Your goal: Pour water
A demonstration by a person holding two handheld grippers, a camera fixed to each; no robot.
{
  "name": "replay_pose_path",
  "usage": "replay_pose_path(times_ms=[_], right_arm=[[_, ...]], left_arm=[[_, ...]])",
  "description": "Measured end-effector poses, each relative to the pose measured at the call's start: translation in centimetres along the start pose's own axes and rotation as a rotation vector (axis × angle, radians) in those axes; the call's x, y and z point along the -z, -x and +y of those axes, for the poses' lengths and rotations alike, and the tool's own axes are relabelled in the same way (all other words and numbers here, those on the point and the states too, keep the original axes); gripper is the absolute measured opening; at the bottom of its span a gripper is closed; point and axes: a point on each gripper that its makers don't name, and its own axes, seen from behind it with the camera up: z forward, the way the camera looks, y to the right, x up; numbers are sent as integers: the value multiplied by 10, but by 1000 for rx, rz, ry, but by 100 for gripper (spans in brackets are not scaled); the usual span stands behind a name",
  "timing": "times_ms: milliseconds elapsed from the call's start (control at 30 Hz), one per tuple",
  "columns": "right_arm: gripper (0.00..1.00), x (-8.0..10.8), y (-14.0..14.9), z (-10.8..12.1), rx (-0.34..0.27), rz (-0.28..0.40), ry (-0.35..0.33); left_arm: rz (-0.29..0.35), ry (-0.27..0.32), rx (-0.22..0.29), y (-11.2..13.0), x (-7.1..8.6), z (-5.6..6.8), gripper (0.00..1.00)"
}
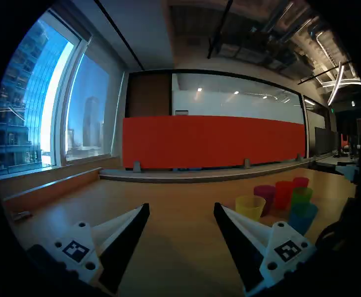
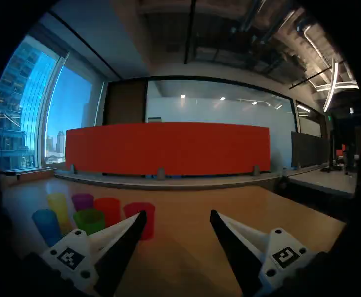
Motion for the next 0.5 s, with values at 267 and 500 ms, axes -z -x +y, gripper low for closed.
replay_pose_path(times_ms=[267,500], right_arm=[[99,-1,1,-1,8,-3,0],[99,1,-10,-4,30,-10,-11]], left_arm=[[-2,-6,3,0,1,-1,97],[-29,-21,10,-1,2,-4,97]])
